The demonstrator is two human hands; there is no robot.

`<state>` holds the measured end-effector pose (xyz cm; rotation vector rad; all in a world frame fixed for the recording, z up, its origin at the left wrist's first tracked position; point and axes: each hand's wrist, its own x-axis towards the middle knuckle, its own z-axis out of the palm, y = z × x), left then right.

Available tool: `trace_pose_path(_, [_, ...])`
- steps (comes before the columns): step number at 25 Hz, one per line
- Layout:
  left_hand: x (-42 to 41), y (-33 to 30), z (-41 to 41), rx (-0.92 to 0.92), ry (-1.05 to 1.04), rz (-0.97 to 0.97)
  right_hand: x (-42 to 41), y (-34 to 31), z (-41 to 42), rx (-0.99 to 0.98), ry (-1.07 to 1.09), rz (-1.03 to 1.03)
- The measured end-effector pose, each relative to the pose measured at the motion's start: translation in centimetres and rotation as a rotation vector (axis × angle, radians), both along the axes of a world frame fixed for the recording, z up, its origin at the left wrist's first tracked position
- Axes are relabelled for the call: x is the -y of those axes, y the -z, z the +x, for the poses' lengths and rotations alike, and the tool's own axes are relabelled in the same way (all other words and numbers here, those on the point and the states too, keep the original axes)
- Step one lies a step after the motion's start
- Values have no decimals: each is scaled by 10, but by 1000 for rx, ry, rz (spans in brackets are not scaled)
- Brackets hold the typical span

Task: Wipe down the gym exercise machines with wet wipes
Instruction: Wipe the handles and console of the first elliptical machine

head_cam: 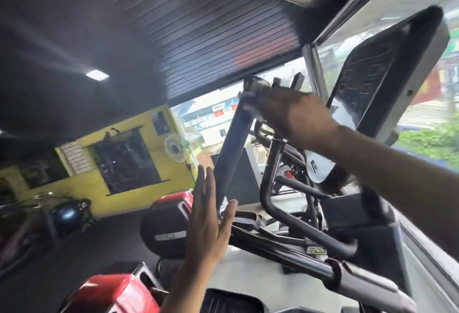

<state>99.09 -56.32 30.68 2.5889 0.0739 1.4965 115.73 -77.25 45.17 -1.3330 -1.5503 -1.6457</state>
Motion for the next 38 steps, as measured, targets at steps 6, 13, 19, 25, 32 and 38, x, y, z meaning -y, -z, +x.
trace_pose_path(6, [3, -8, -14, -127, -90, 5, -41, 58, 18, -62, -15, -165])
trace_pose_path(13, [28, -107, -41, -107, -91, 270, -20, 110, 15, -1064, -705, 38])
trace_pose_path(19, [94, -220, 10, -374, -235, 704, -23, 70, 9, -1504, -1341, -59])
trace_pose_path(25, [106, -233, 16, -533, -215, 631, -38, 45, 3, -1405, -1509, -85])
trace_pose_path(32, [119, -225, 12, -566, -206, 491, -89, 59, -14, -1327, -1249, -18])
trace_pose_path(38, [114, -227, 12, -659, -303, 543, -118, 120, -28, -1392, -1150, -423])
